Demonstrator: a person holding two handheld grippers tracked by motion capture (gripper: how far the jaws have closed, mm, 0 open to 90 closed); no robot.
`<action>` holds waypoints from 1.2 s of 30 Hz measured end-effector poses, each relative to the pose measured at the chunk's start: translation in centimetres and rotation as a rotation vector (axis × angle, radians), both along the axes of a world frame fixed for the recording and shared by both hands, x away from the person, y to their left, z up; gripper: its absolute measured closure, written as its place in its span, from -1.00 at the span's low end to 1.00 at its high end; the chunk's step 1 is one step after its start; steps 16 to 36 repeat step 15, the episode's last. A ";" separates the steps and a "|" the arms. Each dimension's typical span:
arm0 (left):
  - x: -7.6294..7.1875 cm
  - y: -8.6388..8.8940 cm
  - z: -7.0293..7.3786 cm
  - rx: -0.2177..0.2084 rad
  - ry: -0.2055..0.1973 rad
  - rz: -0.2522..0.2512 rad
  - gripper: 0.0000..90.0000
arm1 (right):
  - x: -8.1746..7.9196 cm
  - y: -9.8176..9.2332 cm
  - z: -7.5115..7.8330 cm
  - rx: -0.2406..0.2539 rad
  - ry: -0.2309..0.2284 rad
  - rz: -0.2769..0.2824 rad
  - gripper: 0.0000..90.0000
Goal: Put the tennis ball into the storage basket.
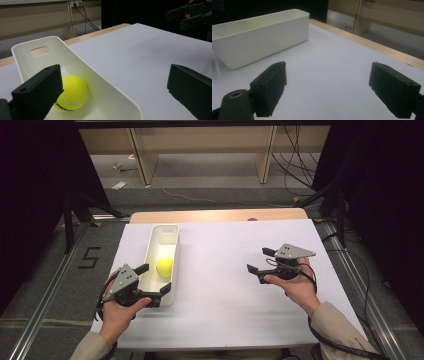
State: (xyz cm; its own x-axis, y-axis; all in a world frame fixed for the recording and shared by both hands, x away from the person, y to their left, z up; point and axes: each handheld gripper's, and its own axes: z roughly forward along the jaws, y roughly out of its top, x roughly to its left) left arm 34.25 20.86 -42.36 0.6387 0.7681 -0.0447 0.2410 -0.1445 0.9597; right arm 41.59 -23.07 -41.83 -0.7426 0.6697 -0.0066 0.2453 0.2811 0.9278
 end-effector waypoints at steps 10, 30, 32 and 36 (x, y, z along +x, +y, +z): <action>0.0 0.0 0.0 -0.001 0.001 0.000 -1.00 | -0.1 -0.1 0.0 0.013 -0.012 -0.005 -0.66; 0.1 0.0 0.0 -0.001 0.000 -0.001 -1.00 | -0.2 -0.2 0.1 0.020 -0.018 -0.004 -0.66; 0.1 0.0 0.0 -0.001 0.000 -0.001 -1.00 | -0.2 -0.2 0.1 0.020 -0.018 -0.004 -0.66; 0.1 0.0 0.0 -0.001 0.000 -0.001 -1.00 | -0.2 -0.2 0.1 0.020 -0.018 -0.004 -0.66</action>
